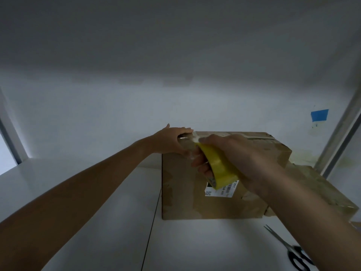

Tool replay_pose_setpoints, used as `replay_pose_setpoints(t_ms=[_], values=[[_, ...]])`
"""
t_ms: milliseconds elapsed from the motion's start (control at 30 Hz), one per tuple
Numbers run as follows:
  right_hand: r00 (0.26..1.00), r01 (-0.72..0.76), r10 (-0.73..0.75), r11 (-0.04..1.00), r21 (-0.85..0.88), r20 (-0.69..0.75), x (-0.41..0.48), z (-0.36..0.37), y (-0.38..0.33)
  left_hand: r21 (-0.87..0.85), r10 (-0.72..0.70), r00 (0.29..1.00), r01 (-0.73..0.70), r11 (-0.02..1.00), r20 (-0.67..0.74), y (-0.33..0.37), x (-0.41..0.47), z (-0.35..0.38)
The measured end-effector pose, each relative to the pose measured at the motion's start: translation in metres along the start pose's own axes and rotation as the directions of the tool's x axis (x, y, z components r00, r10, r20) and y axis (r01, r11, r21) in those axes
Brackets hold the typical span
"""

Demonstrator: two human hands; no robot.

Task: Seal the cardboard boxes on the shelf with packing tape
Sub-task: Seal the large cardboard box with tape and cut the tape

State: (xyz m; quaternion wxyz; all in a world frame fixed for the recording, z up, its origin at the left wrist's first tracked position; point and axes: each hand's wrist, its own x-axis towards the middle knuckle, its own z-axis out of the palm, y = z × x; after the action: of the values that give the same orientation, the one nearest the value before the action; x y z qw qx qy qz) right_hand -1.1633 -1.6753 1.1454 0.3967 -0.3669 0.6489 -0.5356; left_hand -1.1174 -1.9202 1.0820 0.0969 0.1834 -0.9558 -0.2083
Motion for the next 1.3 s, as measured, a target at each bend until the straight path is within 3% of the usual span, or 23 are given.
replay_pose_setpoints(t_ms=[300,533,767,1167,1300], values=[[0.987,-0.152,0.147,0.984,0.092,0.061,0.000,-0.001,0.032,0.058,-0.061,0.994,0.056,0.997,0.087,0.004,0.003,-0.006],[0.950,-0.308,0.283,0.912,0.271,0.129,0.008,0.004,0.058,0.083,-0.131,0.941,0.111,0.990,0.311,0.018,0.006,-0.025],[0.926,-0.378,0.341,0.820,0.431,0.163,0.037,0.006,0.086,0.091,-0.108,0.950,0.084,0.992,0.295,0.016,0.008,-0.024],[0.940,-0.341,0.291,0.839,0.423,0.180,0.067,0.006,0.106,-0.028,-0.119,0.927,0.138,0.990,0.356,0.017,0.011,-0.030],[0.954,-0.300,0.261,0.863,0.405,0.150,0.073,0.009,0.105,0.129,-0.155,0.966,0.130,0.983,0.205,0.016,0.015,-0.016]])
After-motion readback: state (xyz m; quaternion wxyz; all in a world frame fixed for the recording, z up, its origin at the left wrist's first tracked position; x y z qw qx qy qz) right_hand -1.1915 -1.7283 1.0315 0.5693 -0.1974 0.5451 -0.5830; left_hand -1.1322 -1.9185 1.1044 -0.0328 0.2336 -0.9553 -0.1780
